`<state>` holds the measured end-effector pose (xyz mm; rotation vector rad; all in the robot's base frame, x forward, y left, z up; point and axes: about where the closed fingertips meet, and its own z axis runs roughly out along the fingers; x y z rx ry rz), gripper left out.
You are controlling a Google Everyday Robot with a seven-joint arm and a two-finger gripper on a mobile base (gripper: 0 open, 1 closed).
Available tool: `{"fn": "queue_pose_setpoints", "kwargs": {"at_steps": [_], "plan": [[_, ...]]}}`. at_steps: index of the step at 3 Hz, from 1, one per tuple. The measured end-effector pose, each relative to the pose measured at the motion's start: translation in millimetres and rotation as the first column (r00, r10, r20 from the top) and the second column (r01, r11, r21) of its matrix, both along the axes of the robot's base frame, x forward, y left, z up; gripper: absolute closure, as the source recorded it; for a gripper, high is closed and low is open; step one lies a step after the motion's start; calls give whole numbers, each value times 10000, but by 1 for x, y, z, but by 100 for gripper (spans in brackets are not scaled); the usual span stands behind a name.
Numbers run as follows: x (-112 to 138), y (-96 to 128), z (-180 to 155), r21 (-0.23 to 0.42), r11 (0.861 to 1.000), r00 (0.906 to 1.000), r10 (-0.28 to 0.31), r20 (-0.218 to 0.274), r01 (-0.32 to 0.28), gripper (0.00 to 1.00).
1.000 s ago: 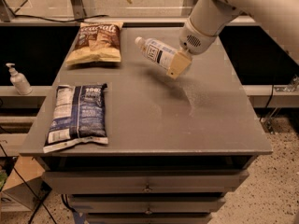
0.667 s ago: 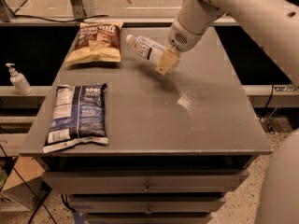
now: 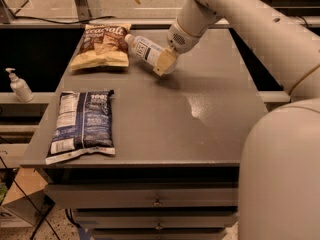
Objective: Move blue plastic bottle near brown chip bag
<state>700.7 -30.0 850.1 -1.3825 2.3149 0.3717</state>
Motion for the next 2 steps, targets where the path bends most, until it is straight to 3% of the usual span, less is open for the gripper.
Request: {"fn": "queue_pose_setpoints", "kwargs": {"at_steps": [2], "plan": [[16,15,-14,435,9989,9992,-137,-388,154,13]]}}
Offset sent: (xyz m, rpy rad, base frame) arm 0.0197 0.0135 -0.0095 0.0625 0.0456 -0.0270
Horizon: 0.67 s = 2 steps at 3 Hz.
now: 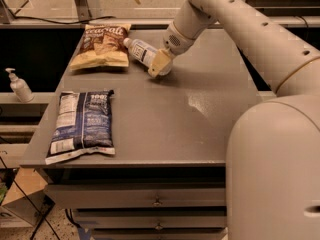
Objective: Move blue plastic bottle near brown chip bag
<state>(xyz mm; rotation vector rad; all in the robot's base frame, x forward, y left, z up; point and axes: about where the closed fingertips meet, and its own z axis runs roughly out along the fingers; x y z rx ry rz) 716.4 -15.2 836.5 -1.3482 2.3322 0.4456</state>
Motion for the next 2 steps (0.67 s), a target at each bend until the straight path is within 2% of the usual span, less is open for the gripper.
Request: {"fn": "queue_pose_setpoints", "kwargs": {"at_steps": [1,2], "plan": [[0,2,-3,-6,10000,10000,29,-34,-29,0],[0,2,-3,-6,10000,10000,30,-35,-30,0]]}}
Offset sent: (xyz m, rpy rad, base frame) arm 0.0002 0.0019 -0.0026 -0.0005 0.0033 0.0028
